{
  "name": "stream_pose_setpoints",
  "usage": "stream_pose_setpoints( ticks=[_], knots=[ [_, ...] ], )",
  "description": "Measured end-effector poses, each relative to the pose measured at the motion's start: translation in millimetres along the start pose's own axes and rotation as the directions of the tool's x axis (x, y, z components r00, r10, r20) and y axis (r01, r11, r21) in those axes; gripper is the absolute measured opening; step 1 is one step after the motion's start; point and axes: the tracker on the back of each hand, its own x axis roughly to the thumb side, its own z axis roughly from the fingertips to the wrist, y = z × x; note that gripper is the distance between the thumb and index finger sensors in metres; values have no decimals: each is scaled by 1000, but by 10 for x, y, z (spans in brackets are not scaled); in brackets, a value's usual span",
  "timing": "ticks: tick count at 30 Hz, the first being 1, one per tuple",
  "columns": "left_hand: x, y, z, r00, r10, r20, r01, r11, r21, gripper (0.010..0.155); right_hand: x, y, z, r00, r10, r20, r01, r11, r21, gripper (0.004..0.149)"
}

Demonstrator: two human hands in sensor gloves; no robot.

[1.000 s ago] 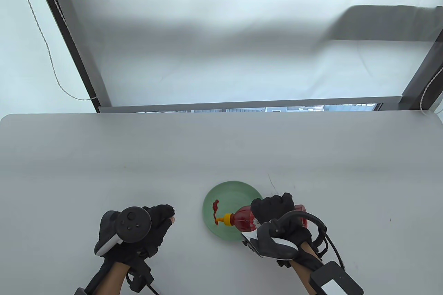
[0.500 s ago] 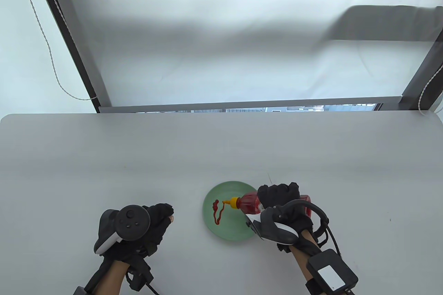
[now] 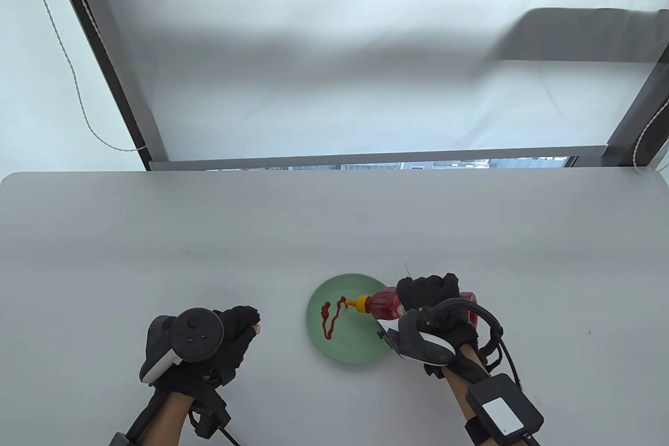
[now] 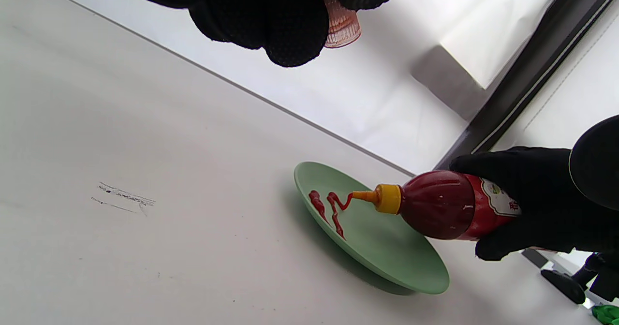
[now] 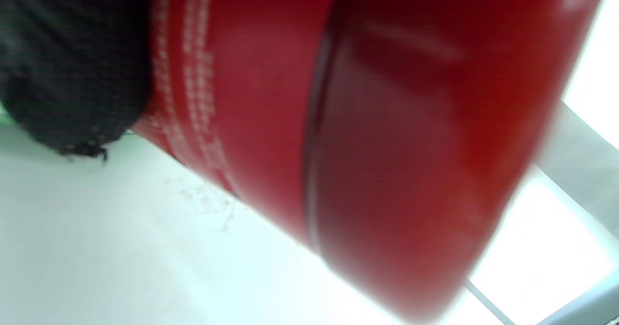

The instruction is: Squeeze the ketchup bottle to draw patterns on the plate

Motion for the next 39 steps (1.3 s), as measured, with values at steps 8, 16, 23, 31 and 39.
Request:
stream_pose_setpoints(
  ticks=[8,16,23,31,39],
  knots=[
    [1,1,5,1000,-9,0,9,1000,0,44,42,-50,177,999,-12,34,12,1000,-18,96],
    [-2,4,13,1000,-10,1,10,1000,6,44,88,-105,340,998,-13,64,14,1000,-15,96],
    [-7,6,19,1000,-11,-2,11,1000,11,44,63,-44,312,999,1,45,-1,1000,-18,96],
    [-50,11,15,1000,3,-18,-3,1000,9,44,-6,57,129,1000,10,-3,-10,1000,2,96],
    [-72,22,7,1000,13,-28,-13,1000,8,43,-77,138,-69,999,16,-50,-15,1000,25,95]
  ],
)
